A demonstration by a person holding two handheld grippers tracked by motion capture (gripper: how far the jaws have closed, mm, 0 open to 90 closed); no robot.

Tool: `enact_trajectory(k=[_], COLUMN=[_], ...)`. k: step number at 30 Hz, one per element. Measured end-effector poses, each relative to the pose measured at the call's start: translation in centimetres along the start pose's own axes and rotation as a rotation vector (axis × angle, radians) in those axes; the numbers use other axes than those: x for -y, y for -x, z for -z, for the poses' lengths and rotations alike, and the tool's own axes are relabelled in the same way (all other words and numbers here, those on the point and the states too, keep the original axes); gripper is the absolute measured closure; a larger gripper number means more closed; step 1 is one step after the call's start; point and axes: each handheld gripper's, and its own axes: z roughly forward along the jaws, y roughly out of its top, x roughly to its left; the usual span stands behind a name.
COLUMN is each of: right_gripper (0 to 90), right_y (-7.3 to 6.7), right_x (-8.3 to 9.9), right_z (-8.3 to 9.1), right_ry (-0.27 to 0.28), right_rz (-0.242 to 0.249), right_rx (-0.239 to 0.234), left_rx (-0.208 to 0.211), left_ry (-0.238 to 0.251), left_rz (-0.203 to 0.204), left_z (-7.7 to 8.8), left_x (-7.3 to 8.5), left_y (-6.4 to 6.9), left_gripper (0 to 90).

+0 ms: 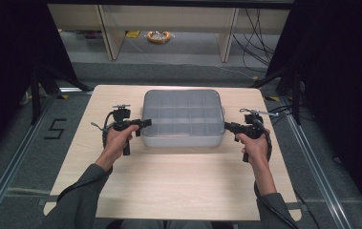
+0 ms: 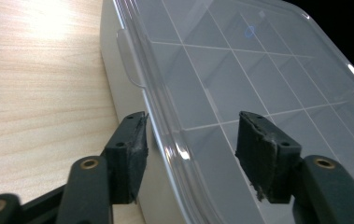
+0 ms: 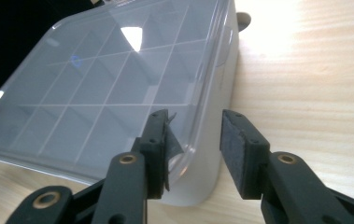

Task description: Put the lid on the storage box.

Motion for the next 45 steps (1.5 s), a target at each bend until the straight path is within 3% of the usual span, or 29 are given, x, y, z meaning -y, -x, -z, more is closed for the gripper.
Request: enact_trajectory(k=[2,3,4,5,19,23,27,30,32,33,35,37,38,39,40,45], right_gripper=[65.5,66.3,66.7,66.8,65.5,60.2,47.9,40.1,36.3,35.7,34.8,32.9,32.5,32.5,32.3,30.6], right_y=[-0.4,-0.1,-0.5,-0.3,-0.6,-0.8,-1.1,-1.3,-1.8,-1.5,-1.6,-1.7,-2.2,-2.2,-1.9,-2.4], right_x=[0.0,0.0,0.1,0.1,0.8,1.2,1.4,1.5,1.7,1.8,2.0,2.2,2.5,2.5,2.6,3.2], right_z=[0.3,0.2,0.4,0.4,1.1,1.5,2.0,2.5,2.9,3.0,3.3,3.6,3.9,3.9,3.8,4.1], right_ry=[-0.003,0.01,0.003,0.016,0.031,0.039,0.056,0.067,0.048,0.057,0.051,0.054,0.04,0.04,0.053,0.052], right_rz=[-0.017,0.042,0.015,0.055,0.086,0.079,0.071,0.081,0.023,0.069,0.083,0.095,0.057,0.057,0.104,0.115], right_rx=[0.01,0.023,0.025,0.027,0.038,0.027,0.037,0.045,0.036,0.03,0.034,0.029,0.011,0.011,0.012,-0.005], left_rx=[0.003,0.004,0.001,-0.002,0.03,0.037,0.057,0.06,0.066,0.069,0.076,0.092,0.091,0.097,0.096,0.104], left_ry=[0.002,0.007,0.008,0.009,0.019,0.025,0.035,0.035,0.029,0.026,0.034,0.037,0.031,0.024,0.028,0.017], left_rz=[-0.002,-0.006,-0.018,-0.026,-0.067,-0.081,-0.08,-0.1,-0.112,-0.112,-0.114,-0.118,-0.127,-0.131,-0.129,-0.148], left_z=[0.4,0.7,1.0,1.2,4.3,5.0,5.7,6.1,6.4,6.5,6.8,7.1,7.2,7.3,7.4,7.7], left_x=[-0.1,-0.1,-0.1,-0.1,0.9,1.4,1.8,2.2,2.6,2.8,3.3,3.7,3.9,4.0,4.2,5.0], left_y=[0.0,0.1,0.2,0.3,0.3,0.4,0.5,0.7,0.7,0.8,0.9,1.0,1.0,1.0,1.1,1.5], left_gripper=[39.6,39.3,39.3,39.2,38.9,38.1,33.4,32.0,30.5,29.8,29.2,28.3,27.7,27.7,27.3,26.3])
